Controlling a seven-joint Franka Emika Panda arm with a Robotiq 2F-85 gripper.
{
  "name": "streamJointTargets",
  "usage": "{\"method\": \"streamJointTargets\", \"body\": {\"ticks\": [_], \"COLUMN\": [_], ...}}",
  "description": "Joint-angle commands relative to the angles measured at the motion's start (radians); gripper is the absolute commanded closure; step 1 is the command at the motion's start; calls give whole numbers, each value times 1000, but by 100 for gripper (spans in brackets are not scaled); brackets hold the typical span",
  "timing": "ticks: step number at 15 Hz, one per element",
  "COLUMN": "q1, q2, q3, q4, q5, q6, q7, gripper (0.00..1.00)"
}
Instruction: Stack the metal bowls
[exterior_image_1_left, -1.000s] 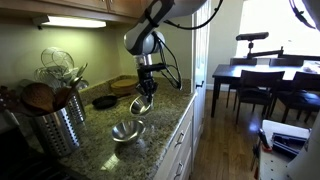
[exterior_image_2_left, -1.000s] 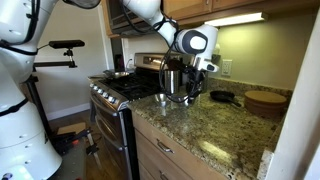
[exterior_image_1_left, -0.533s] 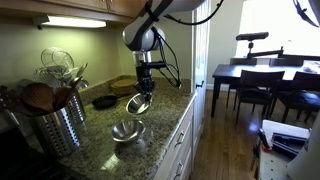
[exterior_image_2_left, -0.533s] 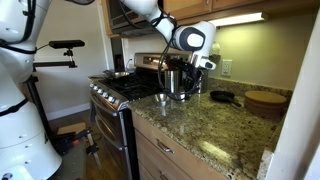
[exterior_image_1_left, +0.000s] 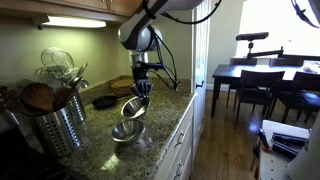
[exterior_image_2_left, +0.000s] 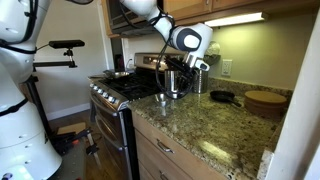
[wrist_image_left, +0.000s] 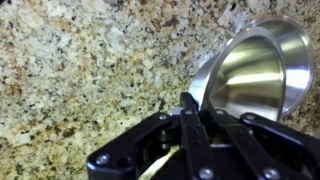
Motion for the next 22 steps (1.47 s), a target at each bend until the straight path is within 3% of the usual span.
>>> {"method": "streamJointTargets", "body": {"ticks": [1, 9, 22], "q1": [-26, -13, 6], "q2": [-61, -47, 76], "q3": [23, 46, 88], "q4": [-44, -19, 63], "q5": [46, 90, 88], "q6": [-48, -117, -142], "q7": [-66, -151, -166], "gripper": [91, 91, 92]}}
